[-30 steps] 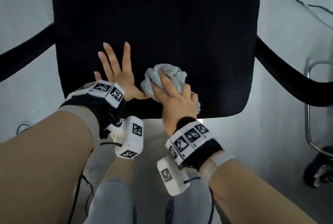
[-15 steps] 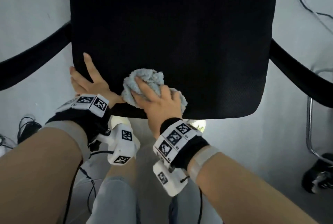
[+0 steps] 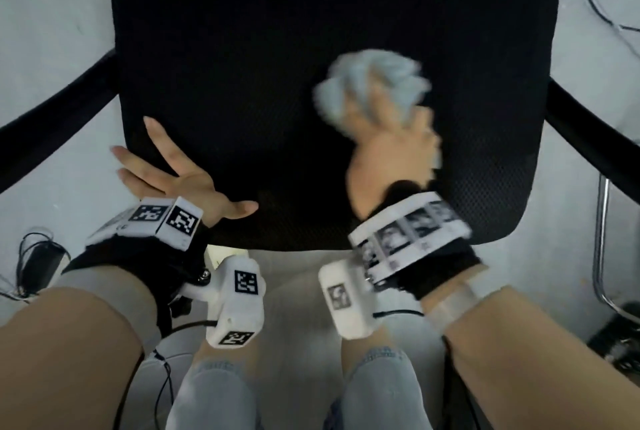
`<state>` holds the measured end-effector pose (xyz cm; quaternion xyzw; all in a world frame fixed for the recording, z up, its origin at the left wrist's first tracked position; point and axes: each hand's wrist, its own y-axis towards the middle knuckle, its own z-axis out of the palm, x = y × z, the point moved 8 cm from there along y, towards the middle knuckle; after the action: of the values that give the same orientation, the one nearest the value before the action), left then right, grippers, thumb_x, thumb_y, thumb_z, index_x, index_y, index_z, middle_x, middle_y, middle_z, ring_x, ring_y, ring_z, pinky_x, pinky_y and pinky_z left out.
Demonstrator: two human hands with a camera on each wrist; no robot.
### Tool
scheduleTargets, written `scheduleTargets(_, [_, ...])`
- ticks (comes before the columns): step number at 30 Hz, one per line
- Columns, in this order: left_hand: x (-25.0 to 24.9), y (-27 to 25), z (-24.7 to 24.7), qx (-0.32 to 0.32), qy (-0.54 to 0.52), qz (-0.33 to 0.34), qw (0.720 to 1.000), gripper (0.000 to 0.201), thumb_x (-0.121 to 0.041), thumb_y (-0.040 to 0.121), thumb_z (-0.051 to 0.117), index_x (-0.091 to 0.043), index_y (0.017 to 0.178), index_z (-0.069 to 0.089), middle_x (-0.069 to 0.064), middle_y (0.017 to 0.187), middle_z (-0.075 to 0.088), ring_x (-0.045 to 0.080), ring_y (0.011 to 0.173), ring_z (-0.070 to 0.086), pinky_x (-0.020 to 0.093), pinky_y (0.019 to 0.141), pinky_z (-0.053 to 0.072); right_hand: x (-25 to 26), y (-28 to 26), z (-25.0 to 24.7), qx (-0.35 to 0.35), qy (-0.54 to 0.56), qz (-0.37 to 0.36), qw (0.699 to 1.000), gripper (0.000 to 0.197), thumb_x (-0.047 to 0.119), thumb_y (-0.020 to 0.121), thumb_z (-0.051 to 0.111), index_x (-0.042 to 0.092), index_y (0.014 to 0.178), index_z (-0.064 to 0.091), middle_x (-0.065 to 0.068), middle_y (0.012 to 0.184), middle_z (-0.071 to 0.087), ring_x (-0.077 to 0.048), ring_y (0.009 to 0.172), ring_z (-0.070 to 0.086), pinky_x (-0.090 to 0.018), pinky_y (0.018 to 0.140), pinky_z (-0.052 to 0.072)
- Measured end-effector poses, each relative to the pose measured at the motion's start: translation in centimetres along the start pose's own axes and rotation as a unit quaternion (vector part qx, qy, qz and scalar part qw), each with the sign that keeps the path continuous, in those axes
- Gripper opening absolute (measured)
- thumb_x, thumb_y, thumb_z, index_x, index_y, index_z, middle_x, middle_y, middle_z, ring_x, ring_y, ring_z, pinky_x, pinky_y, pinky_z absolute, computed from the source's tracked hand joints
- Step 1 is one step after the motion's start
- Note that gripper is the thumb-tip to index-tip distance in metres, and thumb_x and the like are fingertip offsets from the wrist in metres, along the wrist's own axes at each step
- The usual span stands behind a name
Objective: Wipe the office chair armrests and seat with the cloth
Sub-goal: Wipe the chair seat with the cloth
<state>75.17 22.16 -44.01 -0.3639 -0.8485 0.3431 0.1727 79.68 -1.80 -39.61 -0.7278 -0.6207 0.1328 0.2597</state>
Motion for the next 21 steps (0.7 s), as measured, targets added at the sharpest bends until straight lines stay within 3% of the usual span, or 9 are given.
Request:
scheduleTargets(4, [-0.2,0.3,0.1,0.028,0.016,-0.014,0.999,0.130,-0.033,0.045,0.085,-0.033,0.143,0.000,0.022,0.153,-0.006,0.035,0.142,0.002,0.045,0.115,0.013,4.3,0.3,-0.1,-0.013,-0.034,-0.239,0.970,0.058,0.018,0.092,0.035,0.046,0.140,0.017,0.017,0.154,0.004,-0.032,0.123,0.025,-0.046,0.097,0.027])
scheduleTargets(6, [-0.5,0.3,-0.2,0.036,0.006,-0.017,0.999,0.125,-0.030,0.060,0.083,-0.011,0.146,-0.006,0.024,0.153,0.000,0.035,0.141,0.007,0.035,0.111,0.013,0.1,3.5,-1.9,-0.037,-0.005,-0.135,0.990,0.056,0.021,0.090,0.043,0.041,0.139,0.026,0.005,0.148,0.026,-0.031,0.115,0.035,-0.043,0.090,0.032])
scheduleTargets(8, [-1.2,-0.4,0.9,0.102,0.016,-0.020,0.994,0.098,-0.024,0.073,0.074,0.008,0.141,0.011,0.030,0.149,0.015,0.035,0.138,0.017,0.029,0.102,0.016,-6.2,5.5,-5.5,-0.143,0.149,0.080,0.975,0.052,0.023,0.081,0.053,0.037,0.129,0.040,-0.005,0.136,0.037,-0.032,0.110,0.043,-0.042,0.094,0.038])
scheduleTargets(11, [-0.5,-0.2,-0.7,-0.028,0.014,-0.012,0.999,0.137,-0.037,0.052,0.085,-0.019,0.146,-0.013,0.019,0.154,-0.012,0.036,0.142,-0.003,0.048,0.114,0.006,-6.7,6.5,-6.6,-0.130,0.069,0.160,0.976,0.070,-0.003,0.081,0.041,0.039,0.137,0.032,-0.001,0.154,0.011,-0.041,0.128,0.027,-0.046,0.100,0.030])
scheduleTargets(13, [-0.7,-0.3,-0.1,-0.038,0.016,-0.002,0.999,0.137,-0.048,0.049,0.081,-0.018,0.146,-0.011,0.021,0.153,-0.011,0.039,0.141,-0.002,0.055,0.113,0.005,-2.8,6.8,-5.6,-0.079,0.035,0.142,0.986,0.069,0.001,0.085,0.041,0.037,0.141,0.023,0.008,0.156,0.001,-0.040,0.136,0.011,-0.051,0.103,0.024])
scheduleTargets(15, [-1.0,-1.0,-0.2,-0.078,0.004,0.015,0.997,0.136,-0.064,0.043,0.072,-0.018,0.147,-0.004,0.023,0.153,-0.004,0.042,0.140,0.006,0.056,0.112,0.007,3.2,6.5,-3.7,-0.033,0.037,0.040,0.998,0.061,0.010,0.090,0.038,0.036,0.142,0.021,0.009,0.155,0.003,-0.036,0.137,0.008,-0.052,0.105,0.021])
scheduleTargets(17, [-0.8,-1.4,-0.7,-0.122,-0.017,-0.006,0.992,0.141,-0.057,0.038,0.078,-0.026,0.147,-0.006,0.020,0.154,-0.008,0.041,0.141,0.004,0.056,0.113,0.004,8.5,4.7,-2.2,-0.015,0.008,-0.124,0.992,0.057,0.016,0.091,0.037,0.038,0.141,0.021,0.013,0.154,0.006,-0.034,0.132,0.015,-0.052,0.103,0.023])
scheduleTargets(19, [-0.3,-0.8,0.3,-0.075,-0.020,-0.022,0.997,0.145,-0.040,0.040,0.087,-0.024,0.146,-0.010,0.018,0.154,-0.014,0.039,0.141,-0.002,0.054,0.113,0.000,9.5,3.9,-2.0,-0.009,-0.029,-0.230,0.973,0.057,0.021,0.090,0.037,0.040,0.141,0.019,0.014,0.154,0.005,-0.034,0.128,0.019,-0.052,0.101,0.025])
scheduleTargets(21, [-0.2,-0.4,0.6,-0.021,0.017,-0.023,0.999,0.144,-0.038,0.046,0.087,-0.018,0.145,-0.016,0.021,0.152,-0.018,0.040,0.141,-0.007,0.052,0.114,-0.001,6.4,5.7,-3.3,-0.025,-0.064,-0.234,0.970,0.059,0.020,0.089,0.040,0.044,0.139,0.020,0.014,0.153,0.005,-0.034,0.125,0.023,-0.050,0.098,0.027])
